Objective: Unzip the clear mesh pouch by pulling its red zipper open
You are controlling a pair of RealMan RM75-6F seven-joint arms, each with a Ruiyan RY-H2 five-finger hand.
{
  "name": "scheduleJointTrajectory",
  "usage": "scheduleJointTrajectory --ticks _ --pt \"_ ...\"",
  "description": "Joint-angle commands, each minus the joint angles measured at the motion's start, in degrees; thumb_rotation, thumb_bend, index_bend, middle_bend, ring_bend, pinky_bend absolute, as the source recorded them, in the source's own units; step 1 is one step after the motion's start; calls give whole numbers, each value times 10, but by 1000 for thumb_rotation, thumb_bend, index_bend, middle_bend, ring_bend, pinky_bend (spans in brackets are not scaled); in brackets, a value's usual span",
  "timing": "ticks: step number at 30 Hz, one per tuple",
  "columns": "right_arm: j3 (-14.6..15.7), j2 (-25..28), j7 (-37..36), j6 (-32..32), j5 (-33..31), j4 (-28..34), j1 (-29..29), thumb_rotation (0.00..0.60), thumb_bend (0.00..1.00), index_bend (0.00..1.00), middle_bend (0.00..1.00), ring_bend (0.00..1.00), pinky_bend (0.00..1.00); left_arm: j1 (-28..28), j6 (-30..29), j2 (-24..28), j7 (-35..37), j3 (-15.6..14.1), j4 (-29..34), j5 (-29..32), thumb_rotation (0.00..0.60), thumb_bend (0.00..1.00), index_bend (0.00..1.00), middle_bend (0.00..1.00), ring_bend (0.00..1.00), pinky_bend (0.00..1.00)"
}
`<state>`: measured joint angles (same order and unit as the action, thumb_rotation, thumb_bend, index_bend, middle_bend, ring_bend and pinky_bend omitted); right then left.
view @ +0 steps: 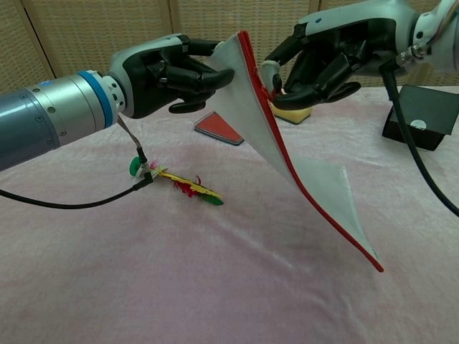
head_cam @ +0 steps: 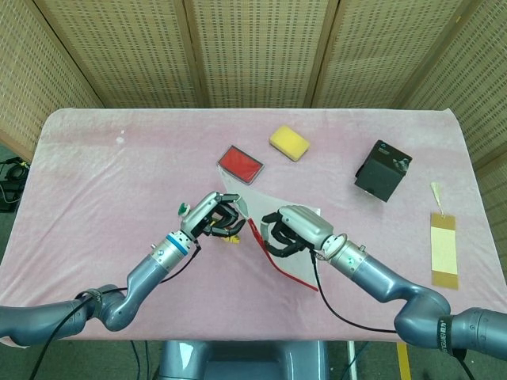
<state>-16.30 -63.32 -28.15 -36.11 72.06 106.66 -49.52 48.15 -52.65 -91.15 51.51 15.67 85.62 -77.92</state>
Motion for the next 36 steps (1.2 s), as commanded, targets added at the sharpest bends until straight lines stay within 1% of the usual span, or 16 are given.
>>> scheduleJointTrajectory --ticks 1,6,13,23,30,36 --pt "4 0 5 3 -2 -1 -1 600 914 779 966 933 1000 -2 -1 1 9 6 2 4 600 699 868 954 828 936" --pt "12 5 15 7 -6 -5 0 600 915 780 966 934 1000 -5 -6 7 24 16 5 8 600 699 868 954 828 936" --pt "29 18 16 9 3 -13 13 600 915 781 967 934 1000 -12 -11 32 38 38 14 20 600 699 869 954 828 935" --pt "63 14 3 9 29 -59 39 600 915 781 967 934 1000 -29 -25 81 45 66 49 36 600 699 868 954 828 936" --pt "75 13 -15 9 49 -85 49 600 915 781 967 935 1000 -33 -25 104 47 82 64 49 600 700 868 954 828 935" --pt "80 17 -29 9 63 -95 52 600 915 780 967 935 1000 -35 -23 112 44 90 69 60 600 705 868 954 828 935"
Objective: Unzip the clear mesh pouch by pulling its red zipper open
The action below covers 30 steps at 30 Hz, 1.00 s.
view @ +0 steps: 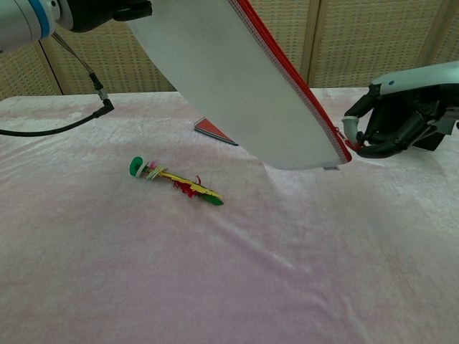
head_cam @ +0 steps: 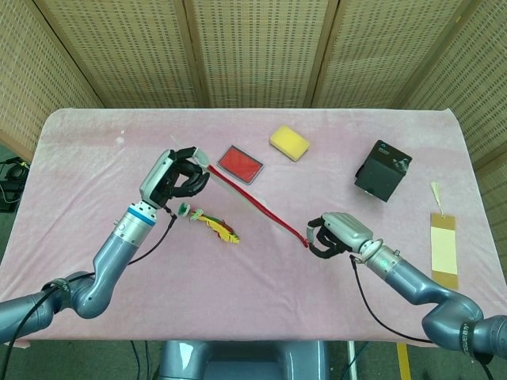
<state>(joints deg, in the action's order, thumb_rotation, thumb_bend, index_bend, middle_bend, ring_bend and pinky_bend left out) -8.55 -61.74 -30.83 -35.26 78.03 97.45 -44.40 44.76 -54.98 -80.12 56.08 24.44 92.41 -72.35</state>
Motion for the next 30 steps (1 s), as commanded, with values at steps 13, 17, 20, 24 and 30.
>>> scheduleJointTrajectory --ticks 13,17,20,24,30 --pt "15 3 -4 13 7 -21 1 600 915 781 967 935 1000 -4 -4 3 -13 16 -6 24 600 710 868 954 828 936" --pt "17 1 -5 13 7 -25 2 600 915 781 967 935 1000 -6 -4 3 -9 17 -9 24 600 710 868 954 828 936" --pt "18 -1 -8 13 7 -28 3 600 915 780 967 934 1000 -7 -4 2 -6 16 -11 23 600 710 868 954 828 936" --pt "19 -5 -15 4 19 -35 6 600 546 419 965 940 1000 -8 -4 -1 -4 12 -18 15 600 585 790 954 828 935" --pt "23 -8 3 -18 32 -48 12 600 0 0 946 941 1000 -6 7 9 -12 -8 -28 -18 600 0 0 953 827 912"
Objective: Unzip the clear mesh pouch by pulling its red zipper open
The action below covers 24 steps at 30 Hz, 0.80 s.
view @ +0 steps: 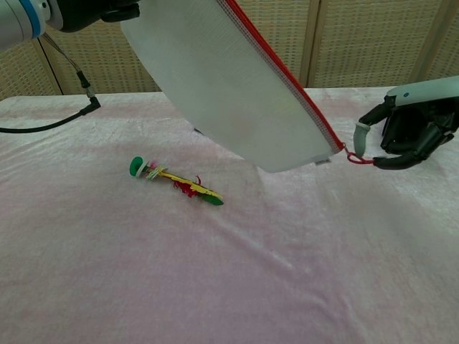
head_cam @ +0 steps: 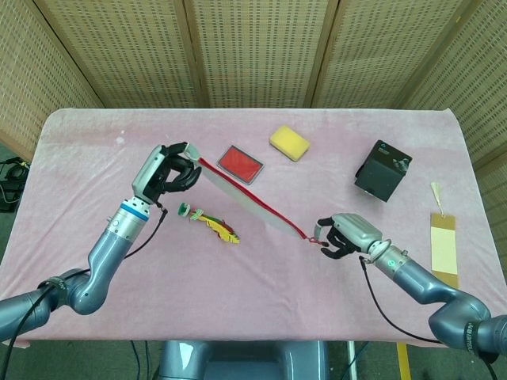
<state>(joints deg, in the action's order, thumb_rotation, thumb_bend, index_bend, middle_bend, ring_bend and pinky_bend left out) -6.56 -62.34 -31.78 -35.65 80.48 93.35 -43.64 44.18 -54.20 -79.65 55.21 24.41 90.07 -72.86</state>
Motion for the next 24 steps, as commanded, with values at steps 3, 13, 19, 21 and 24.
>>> scheduleJointTrajectory --ticks 3,13,19,21,24 --pt "6 0 25 -24 8 -7 8 600 0 0 945 941 1000 -5 -10 11 -4 -9 0 -19 600 0 0 951 826 910" --pt "10 13 137 -151 28 -15 63 600 0 0 784 806 951 -46 -64 97 -170 -37 23 -51 600 0 0 637 611 731" --pt "16 13 292 -274 20 -25 130 600 0 0 80 74 219 -126 -146 163 -401 -79 83 -8 600 0 0 5 4 32" --pt "16 10 314 -311 11 -19 154 600 0 0 3 1 100 -159 -188 175 -461 -96 105 1 600 0 0 0 0 0" --pt "19 -2 321 -365 15 -24 187 600 0 0 0 0 15 -204 -239 188 -525 -124 126 4 600 0 0 0 0 0"
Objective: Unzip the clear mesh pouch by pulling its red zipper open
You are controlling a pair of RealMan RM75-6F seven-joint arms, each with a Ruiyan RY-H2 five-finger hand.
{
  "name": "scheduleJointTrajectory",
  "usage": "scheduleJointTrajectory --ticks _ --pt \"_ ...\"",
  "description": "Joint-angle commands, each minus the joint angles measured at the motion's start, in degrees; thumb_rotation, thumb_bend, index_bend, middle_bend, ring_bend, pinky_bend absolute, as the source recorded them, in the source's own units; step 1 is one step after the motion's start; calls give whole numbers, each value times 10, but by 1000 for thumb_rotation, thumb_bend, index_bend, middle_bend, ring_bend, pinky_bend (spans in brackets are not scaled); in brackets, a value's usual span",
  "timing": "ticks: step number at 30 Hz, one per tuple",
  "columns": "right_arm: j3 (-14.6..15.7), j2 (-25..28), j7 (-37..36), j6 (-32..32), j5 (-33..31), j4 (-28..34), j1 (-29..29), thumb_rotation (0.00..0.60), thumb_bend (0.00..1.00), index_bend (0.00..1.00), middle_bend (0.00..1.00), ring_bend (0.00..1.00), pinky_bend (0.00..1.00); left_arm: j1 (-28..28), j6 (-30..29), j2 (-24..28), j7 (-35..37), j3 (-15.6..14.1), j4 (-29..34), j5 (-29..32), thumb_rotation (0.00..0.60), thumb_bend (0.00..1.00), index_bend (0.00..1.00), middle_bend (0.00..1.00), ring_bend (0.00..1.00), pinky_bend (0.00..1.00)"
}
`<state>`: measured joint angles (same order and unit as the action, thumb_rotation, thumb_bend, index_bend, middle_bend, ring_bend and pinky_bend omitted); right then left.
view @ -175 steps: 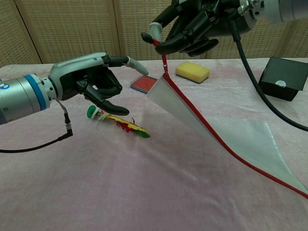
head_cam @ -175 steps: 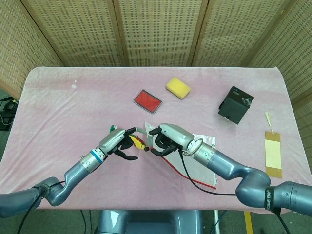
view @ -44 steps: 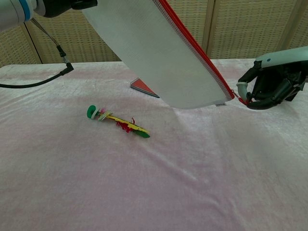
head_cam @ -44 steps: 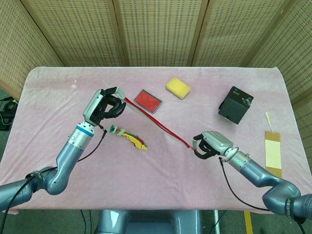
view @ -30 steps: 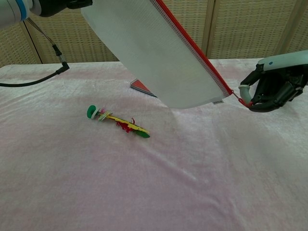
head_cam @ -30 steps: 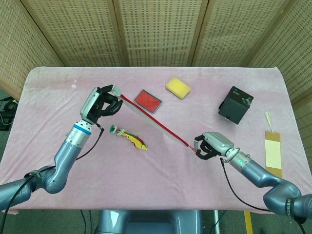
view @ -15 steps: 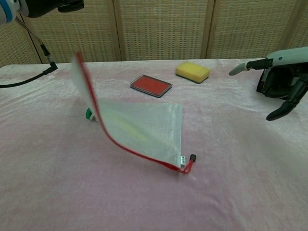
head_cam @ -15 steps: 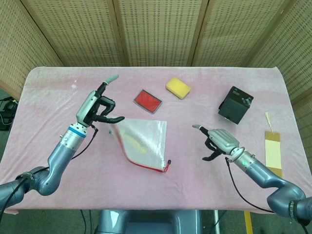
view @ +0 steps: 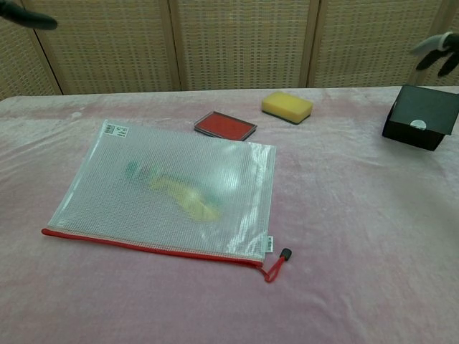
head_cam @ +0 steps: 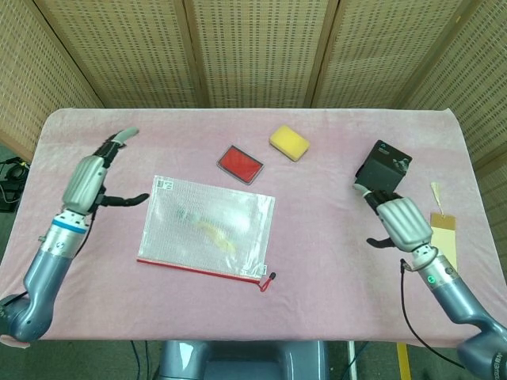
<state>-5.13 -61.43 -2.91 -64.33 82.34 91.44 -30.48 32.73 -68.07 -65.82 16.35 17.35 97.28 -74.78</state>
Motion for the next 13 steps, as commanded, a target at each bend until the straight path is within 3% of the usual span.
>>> scheduleJointTrajectory --ticks 1,8,13 --pt "6 -16 31 -92 -1 -9 65 600 0 0 0 0 4 -102 -114 53 -153 -61 59 25 600 0 0 0 0 0" --pt "28 -37 26 -156 9 -21 124 600 0 0 0 0 0 -180 -188 56 -214 -116 78 9 600 0 0 0 0 0" --pt "41 -46 46 -208 25 -24 166 600 0 0 0 0 0 -233 -236 42 -165 -154 50 -45 600 0 0 0 0 0"
